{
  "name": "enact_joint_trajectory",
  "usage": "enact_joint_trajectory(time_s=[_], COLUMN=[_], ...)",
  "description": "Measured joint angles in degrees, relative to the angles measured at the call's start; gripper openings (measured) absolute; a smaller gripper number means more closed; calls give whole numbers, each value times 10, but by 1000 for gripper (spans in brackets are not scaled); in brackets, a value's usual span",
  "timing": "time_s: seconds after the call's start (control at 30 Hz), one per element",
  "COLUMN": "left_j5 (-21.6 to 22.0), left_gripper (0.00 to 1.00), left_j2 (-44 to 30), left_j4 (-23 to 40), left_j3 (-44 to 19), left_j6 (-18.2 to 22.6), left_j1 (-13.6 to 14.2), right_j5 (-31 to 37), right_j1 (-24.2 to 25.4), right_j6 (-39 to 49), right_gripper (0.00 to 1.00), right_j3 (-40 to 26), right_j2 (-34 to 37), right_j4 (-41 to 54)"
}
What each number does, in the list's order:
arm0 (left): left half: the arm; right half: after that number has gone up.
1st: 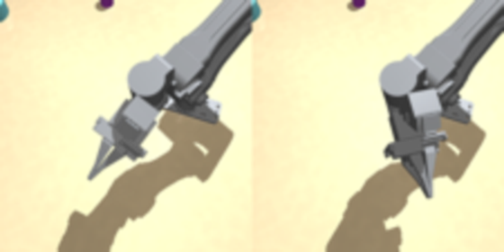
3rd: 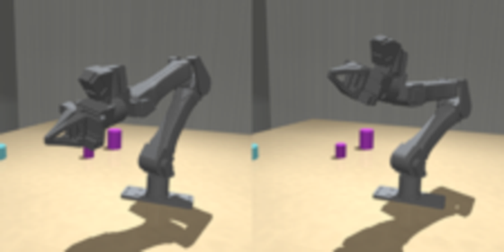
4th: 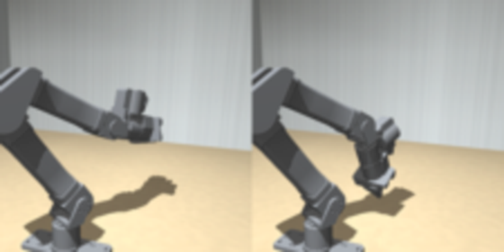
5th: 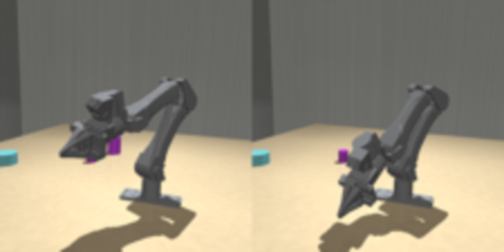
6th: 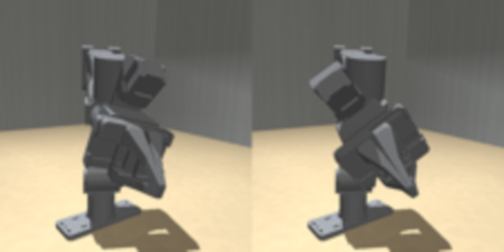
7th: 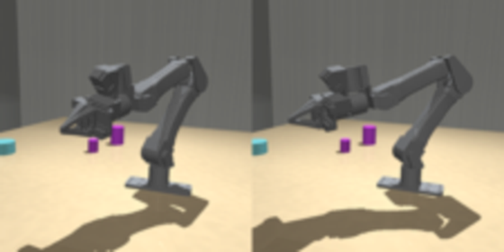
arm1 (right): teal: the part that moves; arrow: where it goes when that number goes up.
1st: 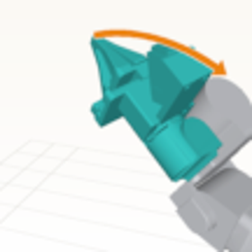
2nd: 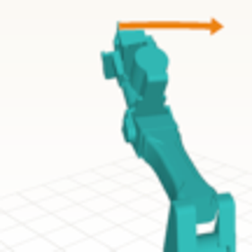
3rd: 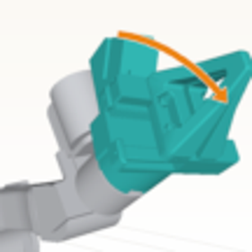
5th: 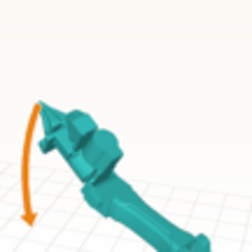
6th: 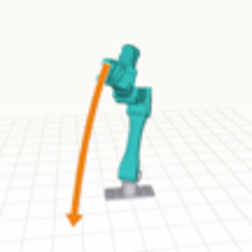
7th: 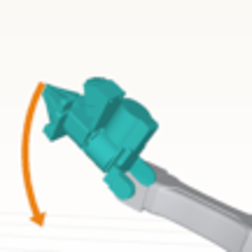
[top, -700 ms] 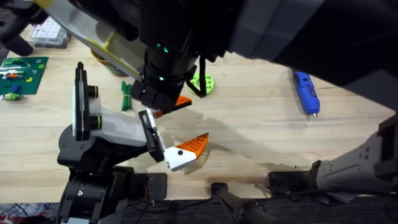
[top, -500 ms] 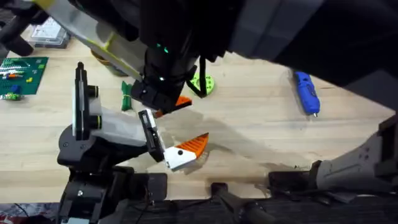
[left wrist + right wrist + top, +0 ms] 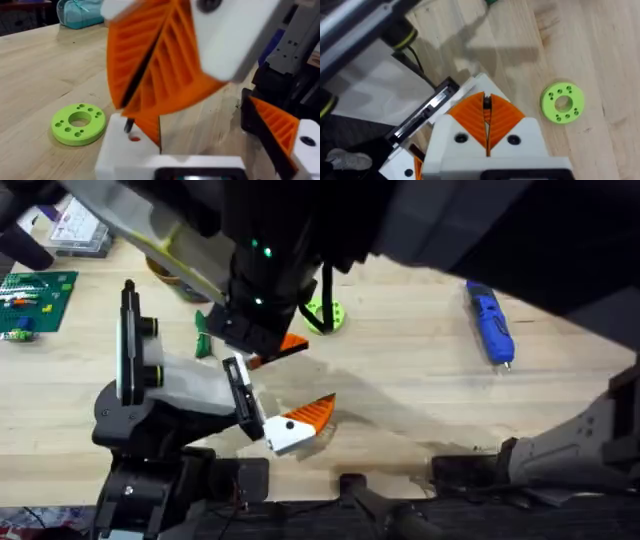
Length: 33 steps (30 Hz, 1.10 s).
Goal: Pick up the gripper from the table and insert it into the empty holder that is missing its gripper. Then pick up a screw, insert it into the mounting hole, and use the screwdriver to tighten it. Finally, clean up the table by picking up the vegetable and placing it into the bucket.
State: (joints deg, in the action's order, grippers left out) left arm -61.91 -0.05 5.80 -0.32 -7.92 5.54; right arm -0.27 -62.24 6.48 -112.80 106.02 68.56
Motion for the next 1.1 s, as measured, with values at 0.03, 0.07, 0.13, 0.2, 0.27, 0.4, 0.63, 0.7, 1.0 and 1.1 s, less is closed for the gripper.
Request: enact_joint_trajectory(time_s=[0.03,0.07,0.13,0.2,0.27,0.4,0.63,0.7,1.0,1.1], left_j5=[0,0,0,0,0,0,0,0,0,0], left_gripper=[988,988,988,988,988,988,988,988,988,988], left_j2=[0,0,0,0,0,0,0,0,0,0], left_j4=[0,0,0,0,0,0,0,0,0,0], left_j3=[0,0,0,0,0,0,0,0,0,0], left_j6=[0,0,0,0,0,0,0,0,0,0], left_j1=[0,0,0,0,0,0,0,0,0,0], right_j5=[0,0,0,0,0,0,0,0,0,0], right_j1=[0,0,0,0,0,0,0,0,0,0], right_j6=[0,0,0,0,0,0,0,0,0,0], right_gripper=[9,8,8,8,9,9,9,8,8,8], right_j3=[-6,-11,-22,-30,-34,-34,-34,-34,-34,-34], right_j2=[0,0,0,0,0,0,0,0,0,0], right_j4=[3,6,14,23,28,32,40,42,43,42])
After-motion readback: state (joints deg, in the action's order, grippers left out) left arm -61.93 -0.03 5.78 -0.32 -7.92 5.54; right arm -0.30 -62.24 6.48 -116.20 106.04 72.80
